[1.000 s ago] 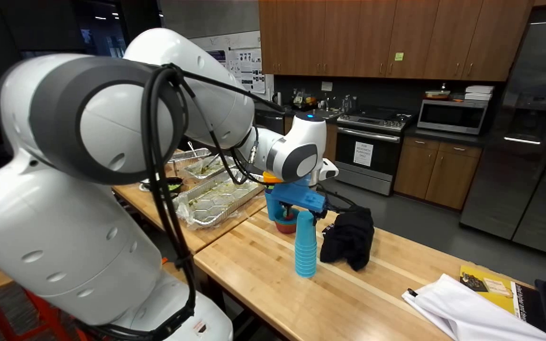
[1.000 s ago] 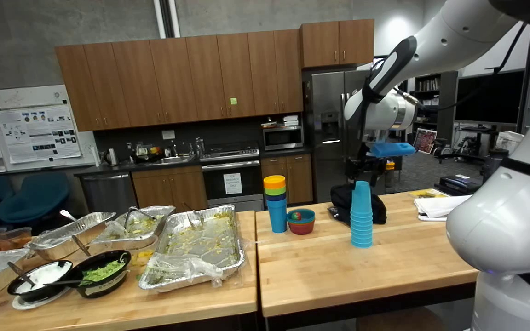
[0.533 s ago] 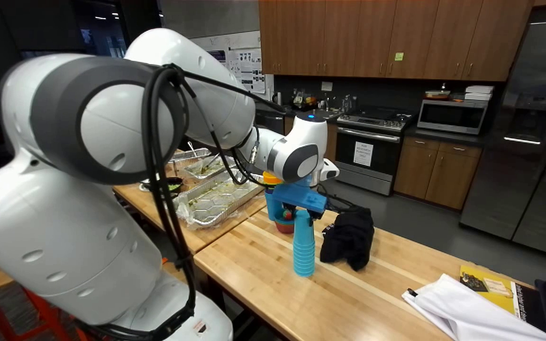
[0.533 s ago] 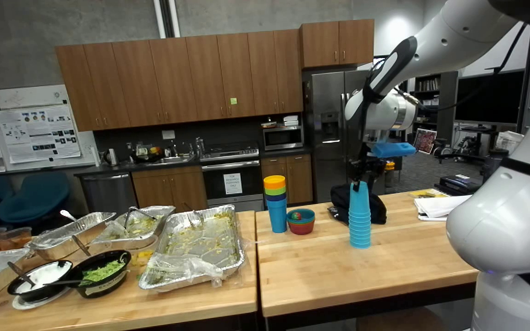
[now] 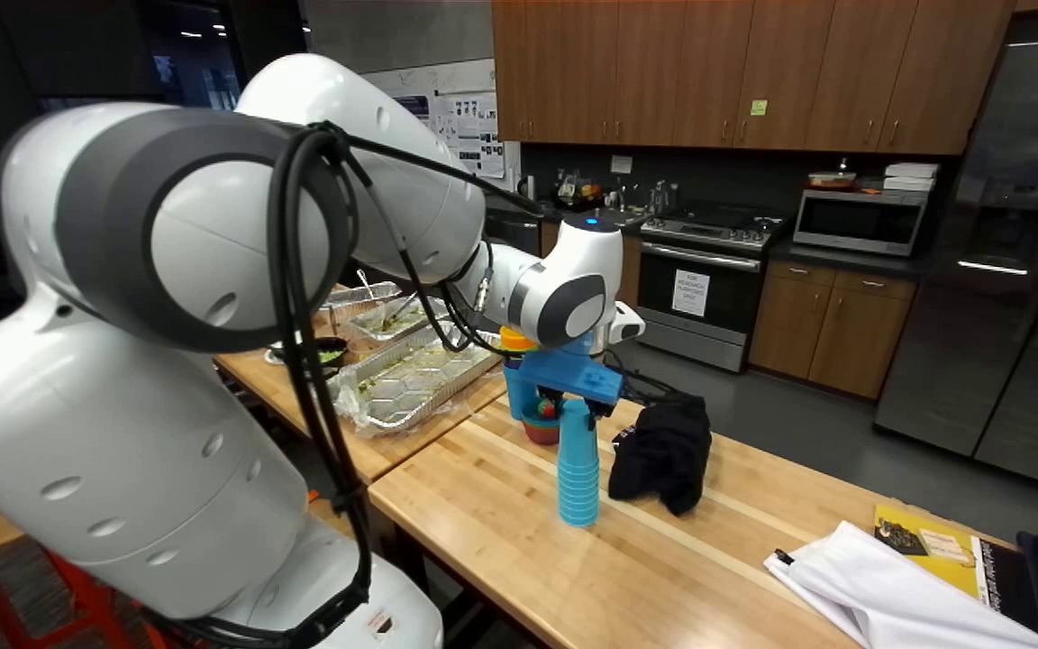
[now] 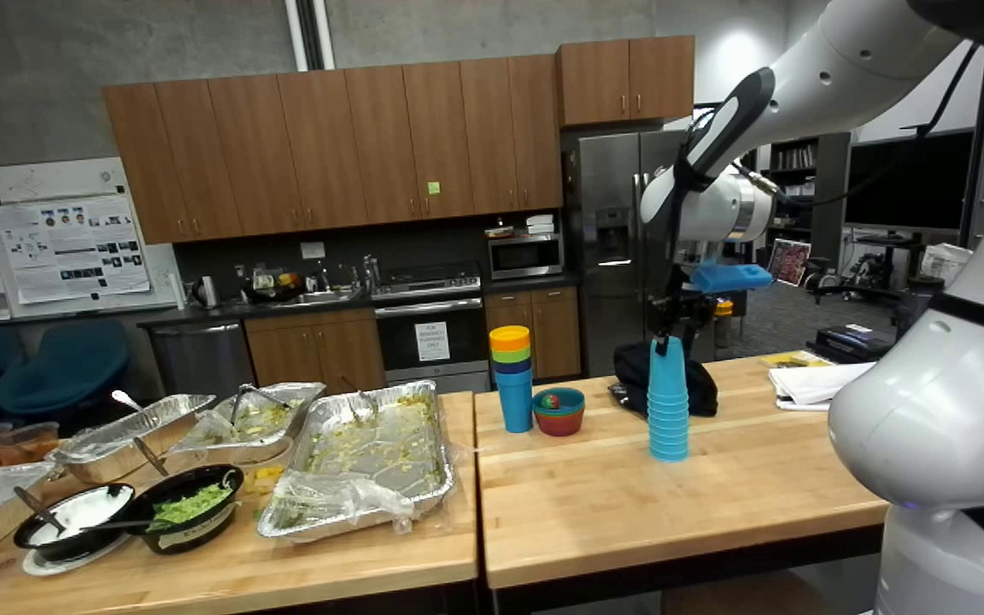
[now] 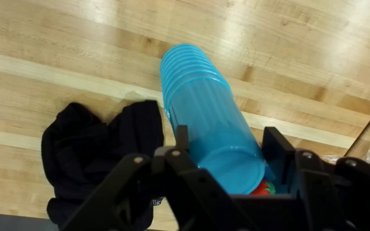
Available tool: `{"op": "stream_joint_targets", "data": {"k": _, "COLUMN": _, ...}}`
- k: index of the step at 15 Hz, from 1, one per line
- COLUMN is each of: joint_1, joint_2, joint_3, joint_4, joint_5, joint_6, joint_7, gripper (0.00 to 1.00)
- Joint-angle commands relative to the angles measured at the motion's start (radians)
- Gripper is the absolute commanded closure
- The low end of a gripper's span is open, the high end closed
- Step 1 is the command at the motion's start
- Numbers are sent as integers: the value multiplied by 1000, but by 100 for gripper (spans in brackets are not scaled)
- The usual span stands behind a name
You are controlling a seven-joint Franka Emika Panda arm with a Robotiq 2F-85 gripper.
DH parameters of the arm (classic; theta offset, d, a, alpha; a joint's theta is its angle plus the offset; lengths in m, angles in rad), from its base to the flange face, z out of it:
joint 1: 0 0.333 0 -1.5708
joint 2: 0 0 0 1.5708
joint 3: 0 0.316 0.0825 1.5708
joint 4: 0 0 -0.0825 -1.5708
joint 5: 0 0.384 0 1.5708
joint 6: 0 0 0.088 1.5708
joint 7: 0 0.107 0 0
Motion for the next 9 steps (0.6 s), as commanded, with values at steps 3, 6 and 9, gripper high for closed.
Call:
{"op": "stream_joint_targets", "data": {"k": 3, "joint_1": 20, "joint_2": -59, "joint_3": -9, "joint_4": -13, "joint_5": 10, "joint_6": -11, "joint_7": -42, "gripper": 66}}
{"op": "stream_joint_targets", "data": {"k": 6, "joint_1": 32, "joint_2": -86, "joint_3": -11, "joint_4": -13, "joint_5": 16, "joint_6": -14, "joint_7": -51, "gripper": 66}}
{"op": "stream_joint_targets", "data": {"k": 9, "joint_1": 39, "joint_2": -102, "joint_3": -17, "joint_4": -12, "joint_5": 18, "joint_6": -16, "joint_7": -57, "gripper": 66}}
